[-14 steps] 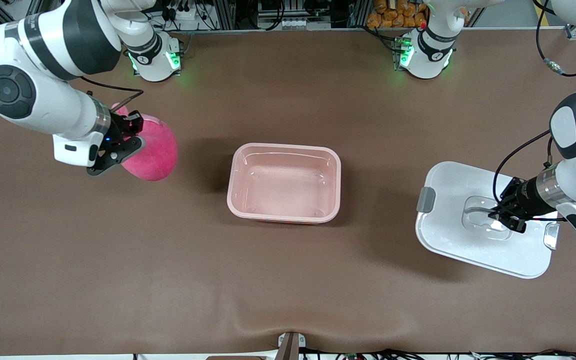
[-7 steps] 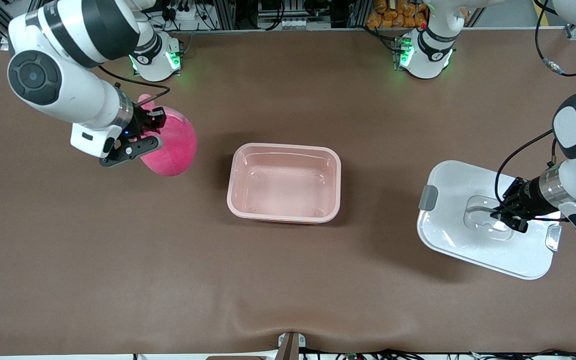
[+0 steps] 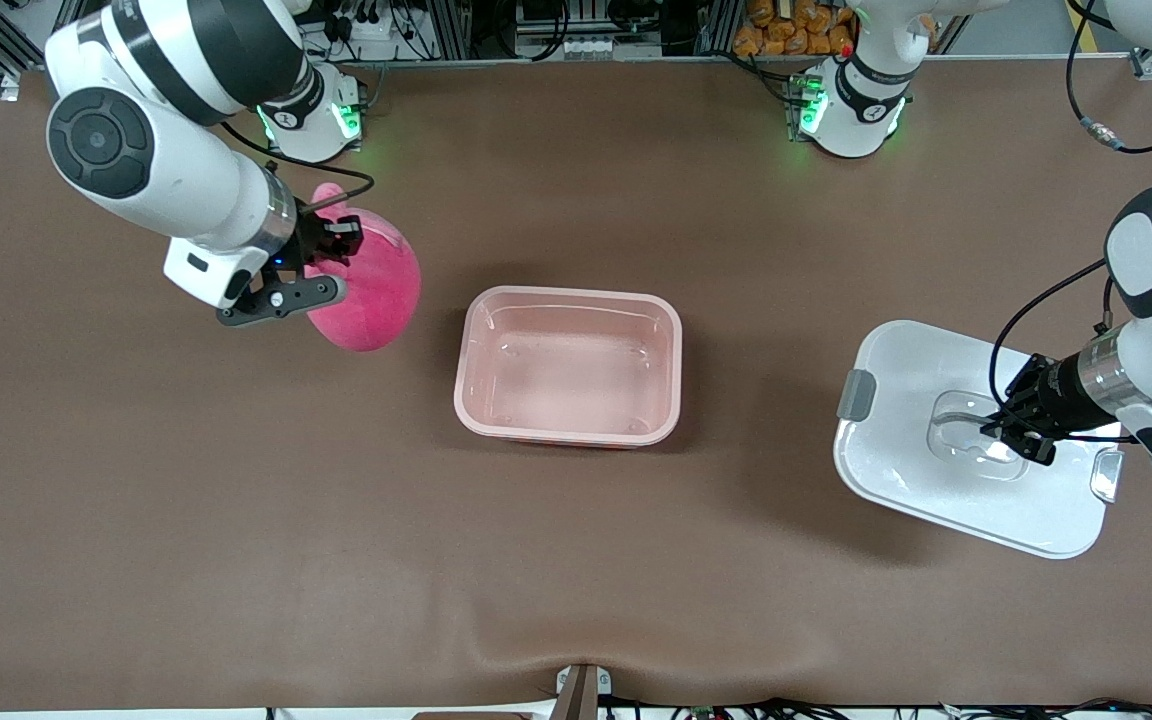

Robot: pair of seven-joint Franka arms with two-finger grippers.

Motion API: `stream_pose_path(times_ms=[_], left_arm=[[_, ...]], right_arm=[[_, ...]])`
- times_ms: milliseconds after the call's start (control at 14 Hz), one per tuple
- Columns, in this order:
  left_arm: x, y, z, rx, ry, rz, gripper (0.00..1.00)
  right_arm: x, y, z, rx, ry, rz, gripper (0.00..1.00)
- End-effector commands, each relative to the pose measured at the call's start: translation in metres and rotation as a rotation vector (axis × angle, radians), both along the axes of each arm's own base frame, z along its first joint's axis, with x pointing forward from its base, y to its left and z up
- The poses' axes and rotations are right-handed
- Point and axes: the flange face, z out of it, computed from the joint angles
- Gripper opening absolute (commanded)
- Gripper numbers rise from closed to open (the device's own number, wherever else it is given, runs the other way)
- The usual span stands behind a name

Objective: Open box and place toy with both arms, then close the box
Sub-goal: 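Carry the flamingo over the pink box with the right gripper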

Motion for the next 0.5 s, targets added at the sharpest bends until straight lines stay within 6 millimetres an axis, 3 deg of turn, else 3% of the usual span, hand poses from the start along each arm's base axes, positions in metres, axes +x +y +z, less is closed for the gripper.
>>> stream_pose_path(times_ms=[0,429], left_arm=[[-0.004,0.001,0.008,-0.014,0.003,-0.011,0.00],[-0.004,0.001,0.010,-0.014,0.000,-0.012,0.00]], right_arm=[[0.008,0.033,0.000,0.012,0.018,-0.055,0.00],[0.016,0.081,-0.013,0.021,-0.013,-0.153,0.00]])
